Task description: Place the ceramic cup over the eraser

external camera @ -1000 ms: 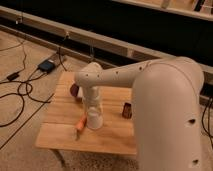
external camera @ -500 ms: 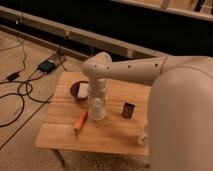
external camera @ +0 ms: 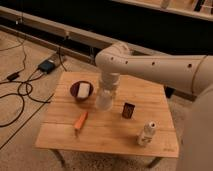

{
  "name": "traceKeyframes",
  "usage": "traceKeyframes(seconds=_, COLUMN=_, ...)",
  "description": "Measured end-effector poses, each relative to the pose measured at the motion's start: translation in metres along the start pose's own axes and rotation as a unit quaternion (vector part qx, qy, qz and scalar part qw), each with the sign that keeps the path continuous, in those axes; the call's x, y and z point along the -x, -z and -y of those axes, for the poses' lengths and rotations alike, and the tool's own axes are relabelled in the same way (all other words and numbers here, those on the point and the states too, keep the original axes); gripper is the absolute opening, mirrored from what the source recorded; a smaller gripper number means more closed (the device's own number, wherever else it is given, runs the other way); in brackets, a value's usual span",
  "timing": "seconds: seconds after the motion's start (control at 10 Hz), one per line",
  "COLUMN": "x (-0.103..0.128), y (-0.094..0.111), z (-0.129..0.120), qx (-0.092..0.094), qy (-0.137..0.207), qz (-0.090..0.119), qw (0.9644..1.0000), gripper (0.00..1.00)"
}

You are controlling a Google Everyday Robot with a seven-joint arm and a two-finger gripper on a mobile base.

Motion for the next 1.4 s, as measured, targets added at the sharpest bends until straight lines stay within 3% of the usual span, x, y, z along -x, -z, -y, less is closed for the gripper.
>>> traceKeyframes(seconds=0.2, x=0.001, y=0.024, z=0.02, qx=-0.004, qy=-0.018, qz=0.024, qw=0.9995, gripper=0.0)
traceKeyframes(seconds=0.7, x=-0.01, y=0.05, z=0.049, qx=-0.036, qy=-0.055, qz=0.042, qw=0.997, gripper=0.0)
traceKeyframes(seconds=1.0, x=-0.012, y=0.056, z=0.068, qx=-0.049, qy=-0.082, qz=0.042, qw=0.9945, gripper=0.0)
traceKeyframes(seconds=1.4, x=-0.01, y=0.049, z=0.094, qx=-0.048, qy=-0.123, qz=0.036, qw=0.9906, gripper=0.0)
